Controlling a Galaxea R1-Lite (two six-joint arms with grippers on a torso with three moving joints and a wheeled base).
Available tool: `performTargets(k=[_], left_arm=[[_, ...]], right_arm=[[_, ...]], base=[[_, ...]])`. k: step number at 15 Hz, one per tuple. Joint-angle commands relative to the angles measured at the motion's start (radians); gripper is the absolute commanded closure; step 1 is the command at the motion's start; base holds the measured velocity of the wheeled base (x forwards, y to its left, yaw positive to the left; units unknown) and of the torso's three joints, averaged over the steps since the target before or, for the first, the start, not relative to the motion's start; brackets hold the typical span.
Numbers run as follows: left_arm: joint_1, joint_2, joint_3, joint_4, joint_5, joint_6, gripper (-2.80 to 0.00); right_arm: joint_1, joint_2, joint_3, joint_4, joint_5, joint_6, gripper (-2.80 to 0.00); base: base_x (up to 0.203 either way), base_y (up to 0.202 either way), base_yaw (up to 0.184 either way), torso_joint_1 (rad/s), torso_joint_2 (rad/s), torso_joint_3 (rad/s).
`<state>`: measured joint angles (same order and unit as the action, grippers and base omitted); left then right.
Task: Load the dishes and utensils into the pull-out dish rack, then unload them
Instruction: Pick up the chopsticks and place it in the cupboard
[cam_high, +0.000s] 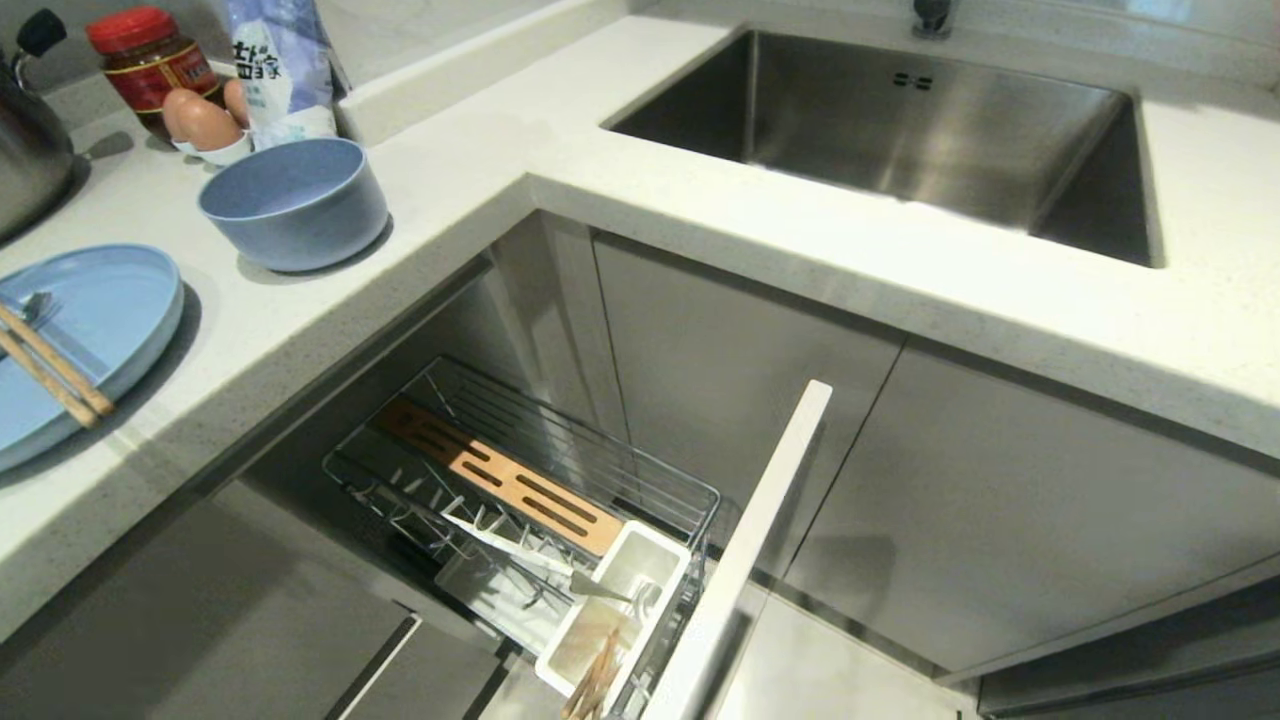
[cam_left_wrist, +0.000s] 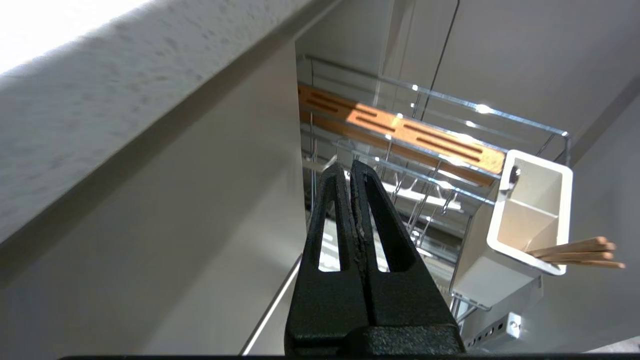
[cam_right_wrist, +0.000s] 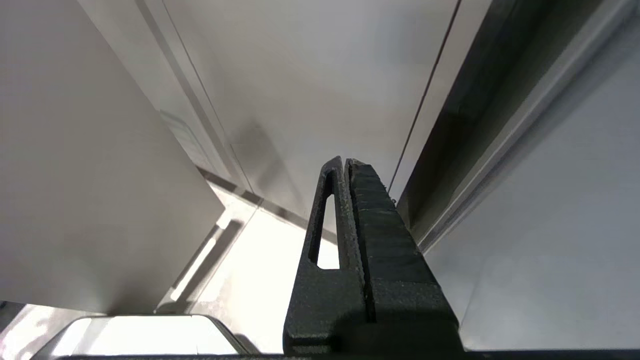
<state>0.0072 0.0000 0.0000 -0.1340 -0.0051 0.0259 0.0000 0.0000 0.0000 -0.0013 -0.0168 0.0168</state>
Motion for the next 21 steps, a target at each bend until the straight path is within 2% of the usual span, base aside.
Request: performTargets(k=[1,8,11,12,14,17,19,21], left_arm=[[0.0,0.002,0.04,-0.001,0.001,0.0,0.0],[0.0,0.002,0.04,0.001,0.004,-0.006,0.0],[0.0,0.002,0.038,-0.008,-0.017,0.011,0.0],[0.0,0.002,0.002,-0.01,-0.026,0.012,0.0],[0.0,0.006,-0.16,0.02,-0.048,0.013,0.0],[0.001,0.066,-0.486,0.181,-0.099,0.017,0.0],[0.006,0.197,-0.741,0.27,-0.124,0.018,0.0],[0.025,0.395,-0.974,0.312,-0.138,0.018,0.0]], right_arm=[[0.0,0.0,0.0,0.0,0.0,0.0,0.0],[0.0,0.0,0.0,0.0,0.0,0.0,0.0],[0.0,0.0,0.0,0.0,0.0,0.0,0.0],[0.0,0.0,0.001,0.0,0.0,0.0,0.0],[0.0,0.0,0.0,0.0,0.0,0.0,0.0],[0.0,0.0,0.002,0.0,0.0,0.0,0.0],[0.0,0.0,0.0,0.0,0.0,0.0,0.0],[0.0,0.0,0.0,0.0,0.0,0.0,0.0]], base=[[0.0,0.0,0.0,0.003,0.0,-0.194],[0.0,0.0,0.0,0.003,0.0,-0.106],[0.0,0.0,0.0,0.0,0.0,0.0],[0.0,0.0,0.0,0.0,0.0,0.0],[0.0,0.0,0.0,0.0,0.0,0.0],[0.0,0.0,0.0,0.0,0.0,0.0],[0.0,0.0,0.0,0.0,0.0,0.0],[0.0,0.0,0.0,0.0,0.0,0.0]])
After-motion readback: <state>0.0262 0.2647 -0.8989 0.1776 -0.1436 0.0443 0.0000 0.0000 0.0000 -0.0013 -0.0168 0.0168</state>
